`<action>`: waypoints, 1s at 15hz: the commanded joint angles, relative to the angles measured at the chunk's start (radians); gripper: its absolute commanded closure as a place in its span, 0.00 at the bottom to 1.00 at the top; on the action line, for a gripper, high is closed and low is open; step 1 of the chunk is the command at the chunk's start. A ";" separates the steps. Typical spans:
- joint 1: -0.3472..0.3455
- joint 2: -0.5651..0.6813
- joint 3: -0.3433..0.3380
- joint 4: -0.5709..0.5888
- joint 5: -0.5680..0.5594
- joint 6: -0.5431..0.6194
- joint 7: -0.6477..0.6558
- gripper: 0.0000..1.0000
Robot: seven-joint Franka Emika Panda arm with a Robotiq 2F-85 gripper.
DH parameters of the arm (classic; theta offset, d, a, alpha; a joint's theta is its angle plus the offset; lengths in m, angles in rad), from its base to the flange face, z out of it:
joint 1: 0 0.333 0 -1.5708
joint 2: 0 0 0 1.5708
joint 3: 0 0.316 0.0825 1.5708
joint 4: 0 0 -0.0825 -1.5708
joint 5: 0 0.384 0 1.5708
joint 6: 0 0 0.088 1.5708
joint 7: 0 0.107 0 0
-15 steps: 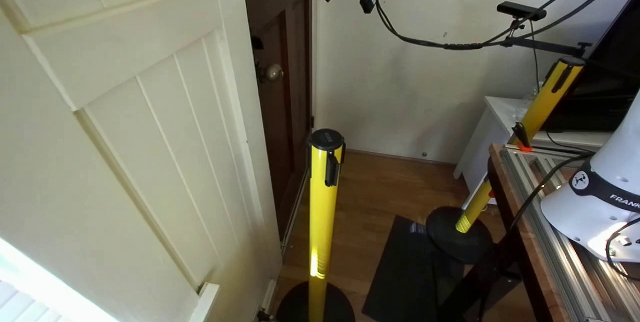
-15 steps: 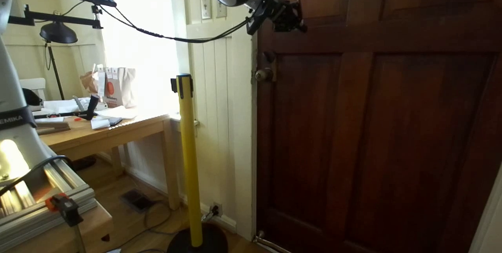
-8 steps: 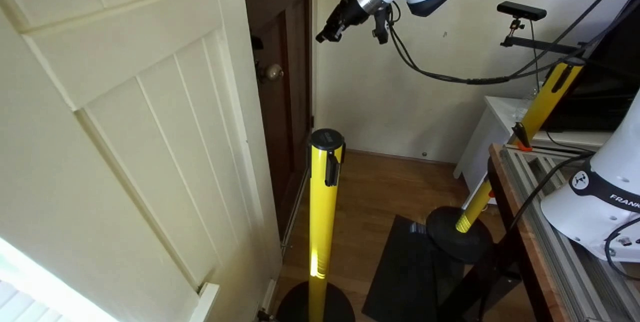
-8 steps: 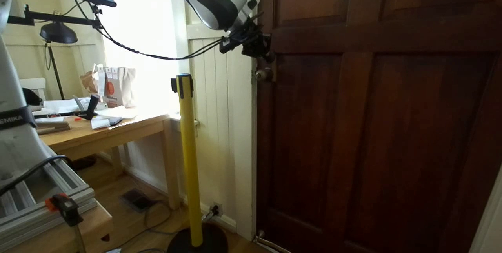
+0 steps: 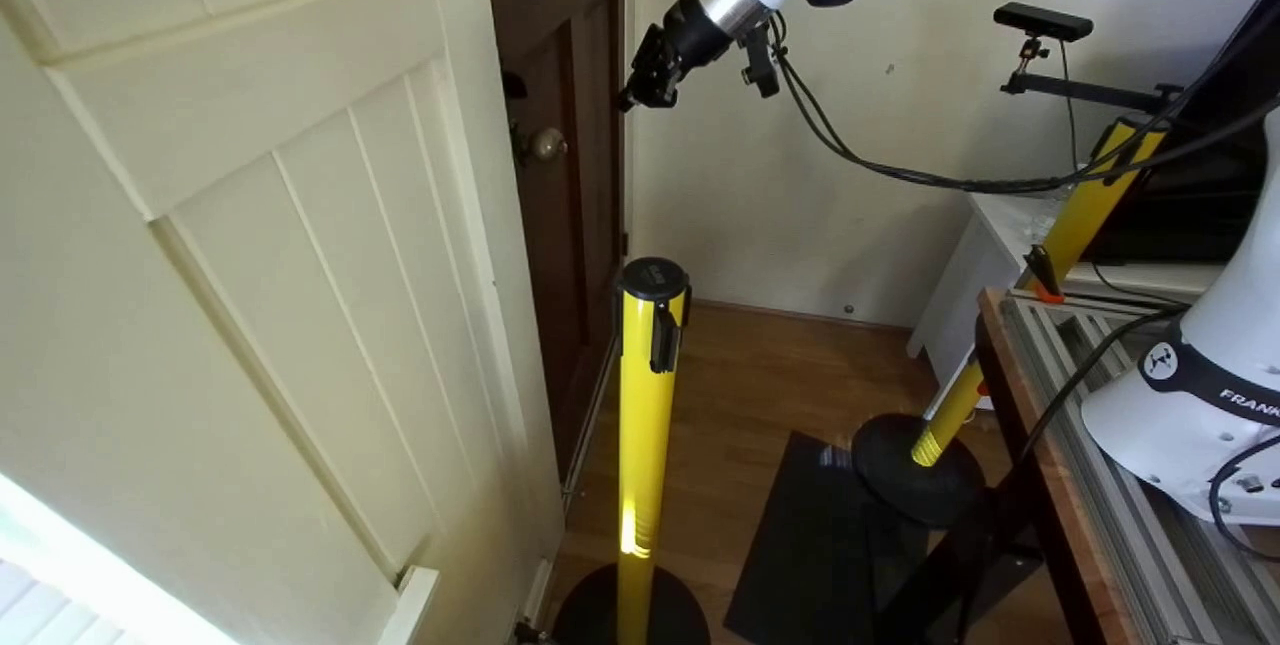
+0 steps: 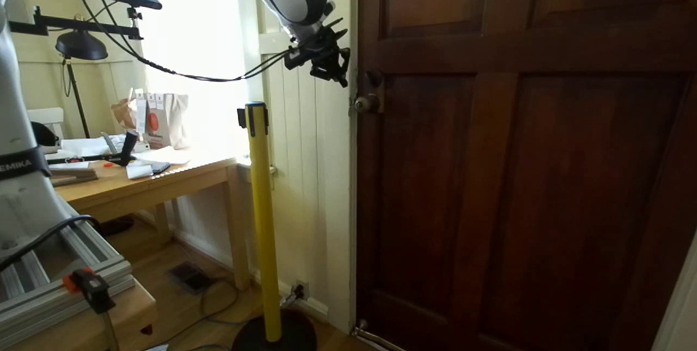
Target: Turn the lock on the door.
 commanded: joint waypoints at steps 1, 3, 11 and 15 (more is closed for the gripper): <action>0.069 -0.040 -0.016 0.031 -0.013 -0.032 0.037 1.00; 0.064 -0.037 -0.003 0.056 0.017 0.004 0.037 1.00; 0.048 -0.021 0.049 0.076 0.054 -0.058 -0.014 1.00; 0.024 0.014 0.110 0.109 0.101 -0.136 -0.033 1.00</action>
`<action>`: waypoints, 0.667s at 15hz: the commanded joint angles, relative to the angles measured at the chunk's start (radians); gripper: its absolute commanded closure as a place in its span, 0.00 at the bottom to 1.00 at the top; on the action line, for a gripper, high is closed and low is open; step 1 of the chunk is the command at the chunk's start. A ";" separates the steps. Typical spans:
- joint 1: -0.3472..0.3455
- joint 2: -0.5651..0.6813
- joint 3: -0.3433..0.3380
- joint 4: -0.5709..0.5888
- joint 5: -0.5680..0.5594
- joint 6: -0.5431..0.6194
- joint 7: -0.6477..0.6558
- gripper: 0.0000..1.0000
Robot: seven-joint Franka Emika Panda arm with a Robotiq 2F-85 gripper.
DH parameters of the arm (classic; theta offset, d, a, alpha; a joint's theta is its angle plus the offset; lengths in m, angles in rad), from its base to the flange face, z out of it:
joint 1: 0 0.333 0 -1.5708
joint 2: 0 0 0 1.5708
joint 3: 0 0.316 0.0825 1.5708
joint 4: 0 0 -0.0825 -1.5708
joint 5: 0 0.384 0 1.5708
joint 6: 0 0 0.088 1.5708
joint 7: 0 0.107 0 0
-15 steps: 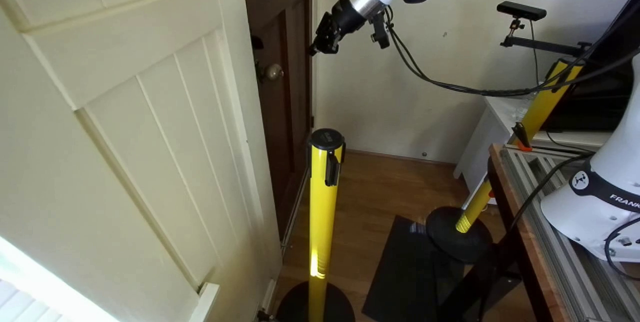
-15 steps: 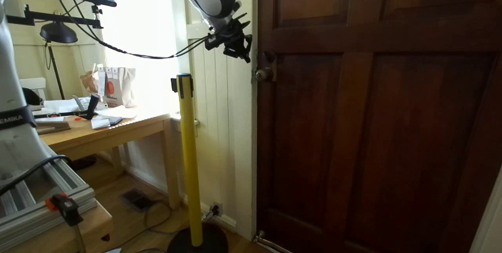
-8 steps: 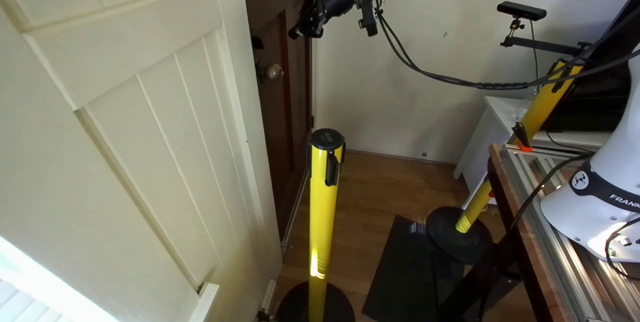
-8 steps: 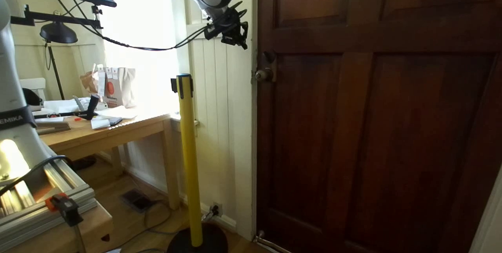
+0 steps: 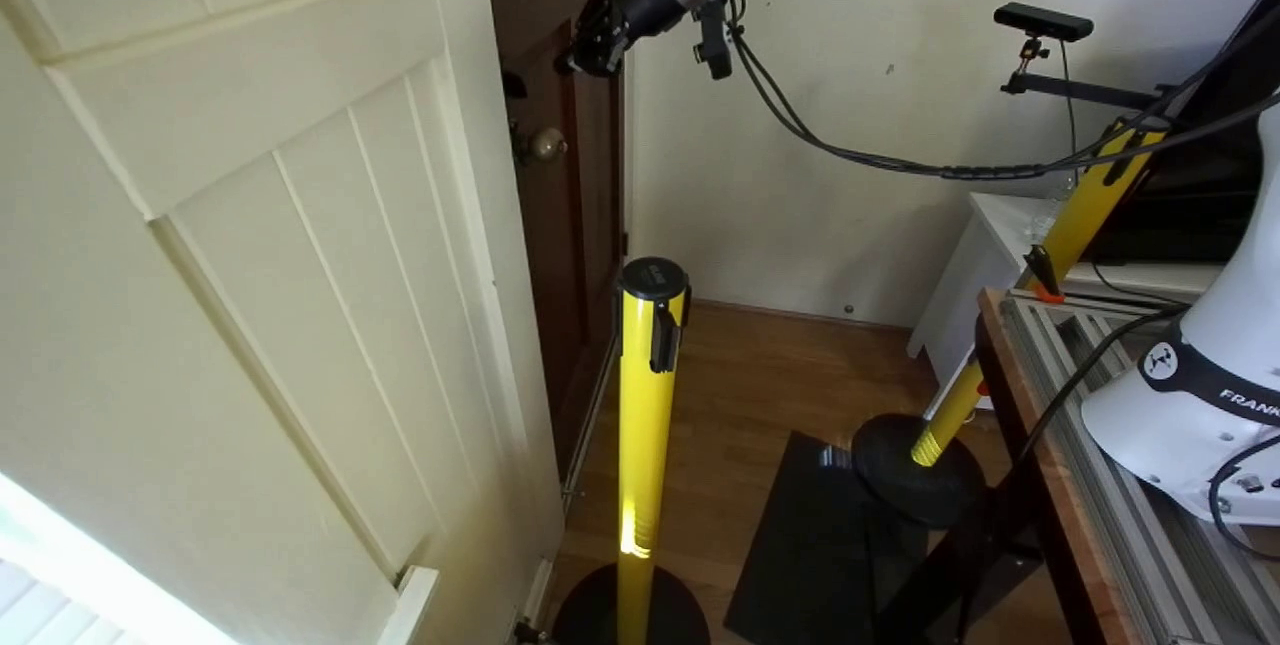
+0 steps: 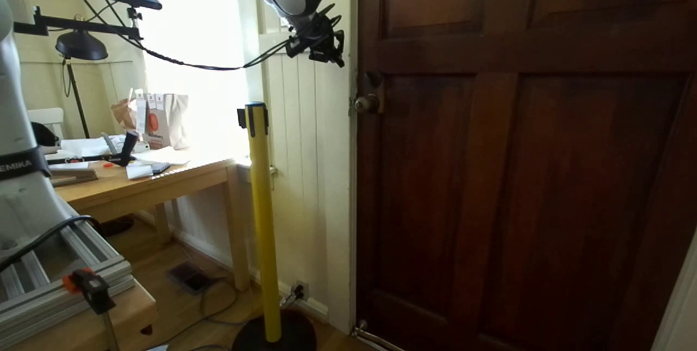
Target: Turn the lock on the door.
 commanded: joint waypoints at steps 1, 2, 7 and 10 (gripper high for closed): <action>-0.032 0.045 0.052 0.044 0.046 -0.061 -0.029 1.00; -0.036 0.054 0.060 0.047 0.047 -0.075 -0.026 1.00; -0.064 0.102 0.095 0.085 0.032 -0.152 -0.007 1.00; -0.172 0.101 0.215 0.063 0.190 -0.199 -0.204 1.00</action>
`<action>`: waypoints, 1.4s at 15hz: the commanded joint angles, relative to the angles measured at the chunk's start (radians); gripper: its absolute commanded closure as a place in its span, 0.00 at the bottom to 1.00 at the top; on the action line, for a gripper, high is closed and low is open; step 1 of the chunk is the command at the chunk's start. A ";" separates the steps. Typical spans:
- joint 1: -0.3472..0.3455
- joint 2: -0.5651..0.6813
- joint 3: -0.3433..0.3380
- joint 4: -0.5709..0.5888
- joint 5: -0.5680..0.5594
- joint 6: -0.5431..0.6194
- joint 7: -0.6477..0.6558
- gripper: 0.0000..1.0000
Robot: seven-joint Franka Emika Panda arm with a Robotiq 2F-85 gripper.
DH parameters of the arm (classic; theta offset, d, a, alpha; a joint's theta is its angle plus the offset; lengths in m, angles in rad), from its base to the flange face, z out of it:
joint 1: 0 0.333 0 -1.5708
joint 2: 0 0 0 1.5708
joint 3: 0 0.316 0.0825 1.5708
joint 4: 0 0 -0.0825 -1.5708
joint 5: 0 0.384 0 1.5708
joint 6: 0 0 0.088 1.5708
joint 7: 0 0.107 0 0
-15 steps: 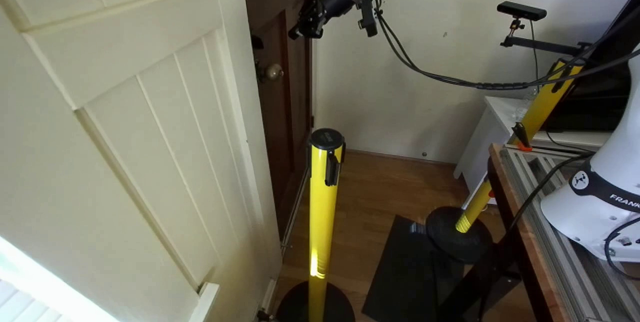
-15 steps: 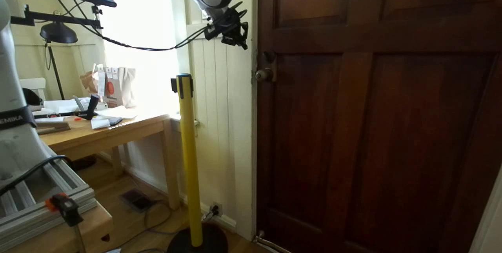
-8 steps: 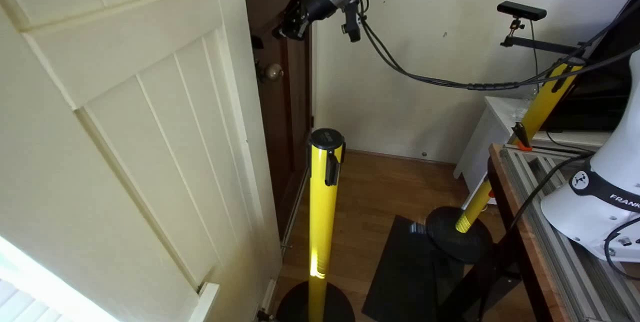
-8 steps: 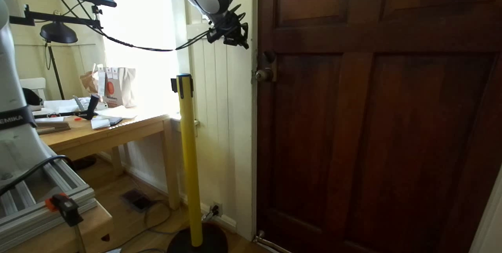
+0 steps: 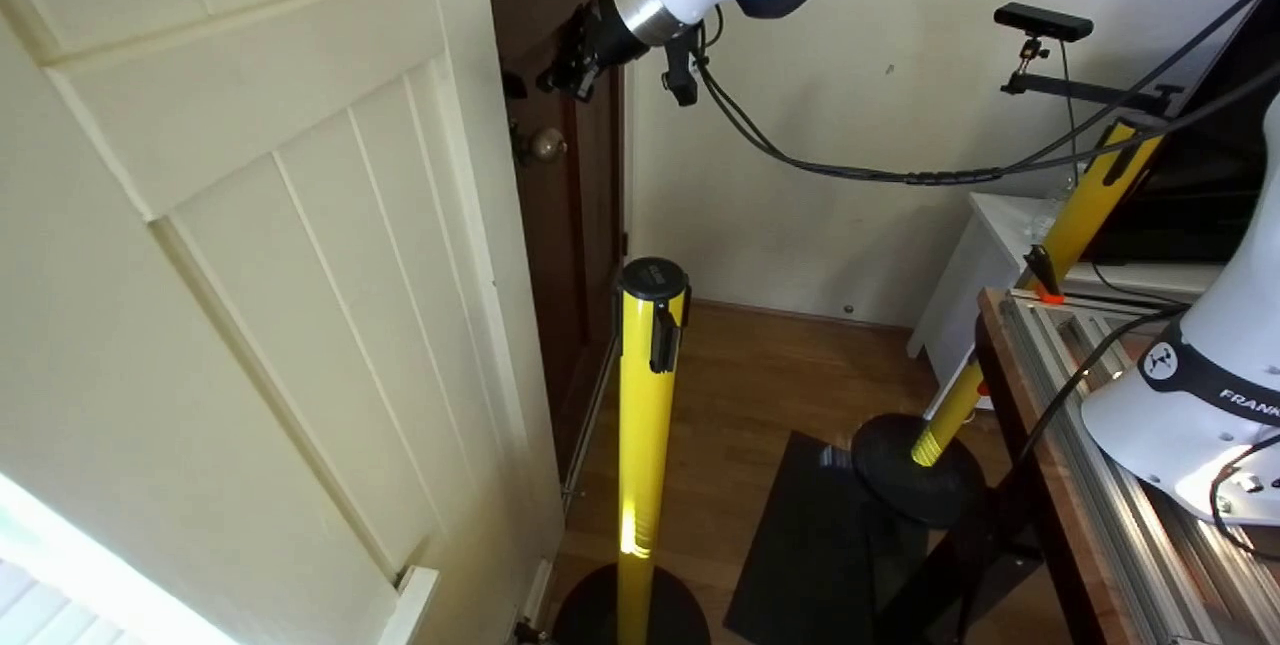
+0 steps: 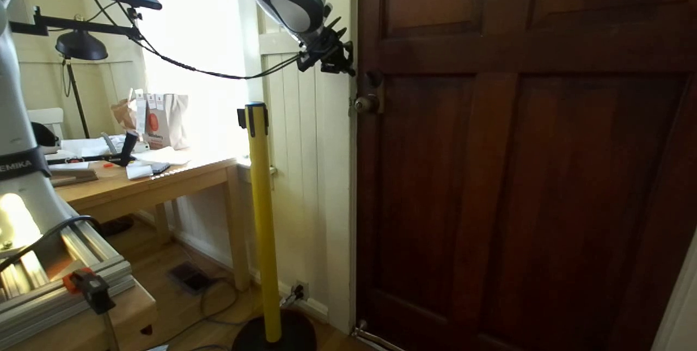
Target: Turn the lock on the door.
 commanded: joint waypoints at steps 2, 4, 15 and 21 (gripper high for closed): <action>-0.084 0.049 0.089 0.055 0.114 -0.027 -0.111 1.00; -0.106 0.063 0.111 0.068 0.128 -0.043 -0.138 1.00; -0.140 0.110 0.134 0.142 0.123 -0.025 -0.127 1.00; -0.160 0.101 0.148 0.148 0.127 -0.032 -0.113 1.00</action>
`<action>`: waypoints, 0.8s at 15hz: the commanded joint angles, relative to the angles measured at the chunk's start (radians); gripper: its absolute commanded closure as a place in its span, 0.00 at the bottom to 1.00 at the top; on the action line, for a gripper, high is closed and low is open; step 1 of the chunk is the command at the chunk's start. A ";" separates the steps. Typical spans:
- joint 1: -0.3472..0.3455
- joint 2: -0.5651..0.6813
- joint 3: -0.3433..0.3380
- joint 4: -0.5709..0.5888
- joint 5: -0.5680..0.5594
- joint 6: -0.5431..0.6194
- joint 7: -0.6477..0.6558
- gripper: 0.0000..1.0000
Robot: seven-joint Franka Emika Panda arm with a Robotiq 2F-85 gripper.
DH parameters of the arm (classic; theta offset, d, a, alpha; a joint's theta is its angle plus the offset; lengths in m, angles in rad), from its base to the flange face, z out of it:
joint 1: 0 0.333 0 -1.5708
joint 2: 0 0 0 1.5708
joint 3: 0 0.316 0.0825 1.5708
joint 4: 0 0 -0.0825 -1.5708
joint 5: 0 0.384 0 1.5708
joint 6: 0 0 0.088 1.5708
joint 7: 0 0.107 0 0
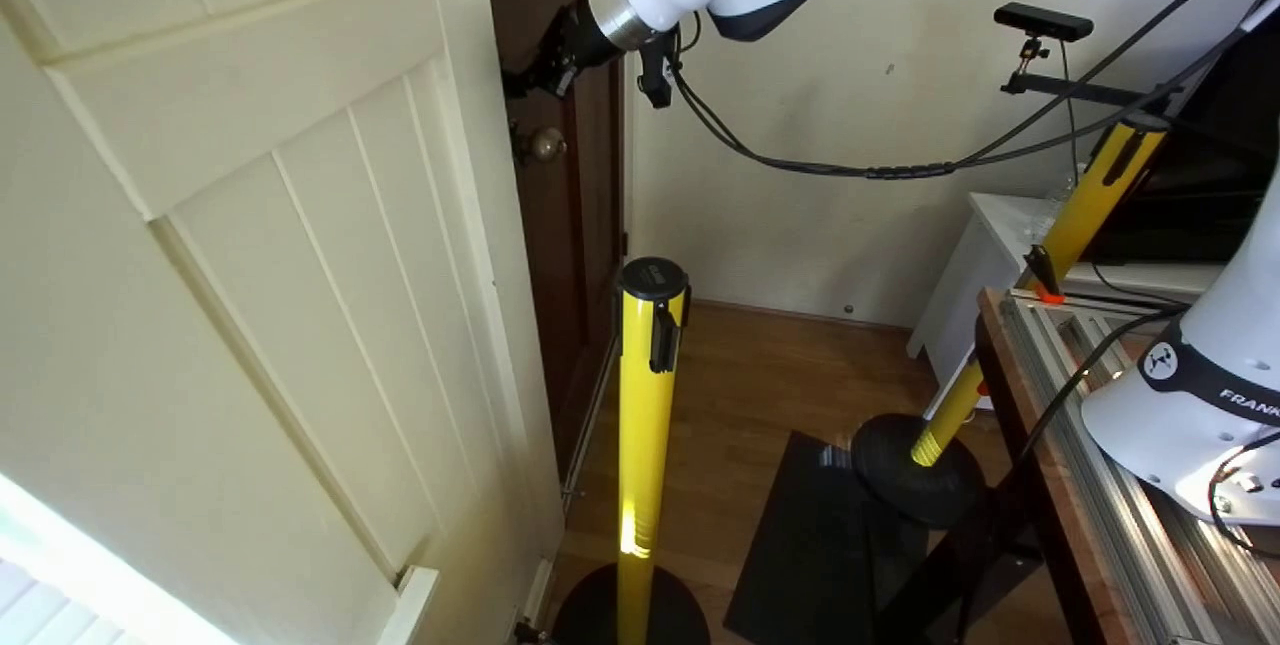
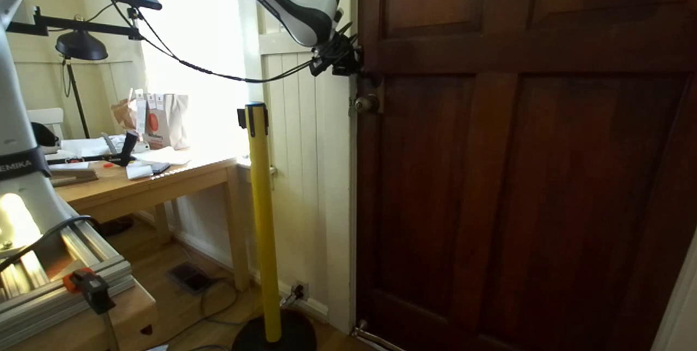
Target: Turn the lock on the door.
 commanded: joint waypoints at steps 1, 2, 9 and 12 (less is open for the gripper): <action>-0.035 0.015 0.026 0.055 -0.001 0.001 0.035 1.00; -0.042 0.011 0.028 0.056 0.000 0.002 0.047 1.00; -0.117 -0.008 0.019 0.091 0.008 0.010 0.130 1.00; -0.104 -0.034 -0.022 -0.019 0.028 0.088 0.099 1.00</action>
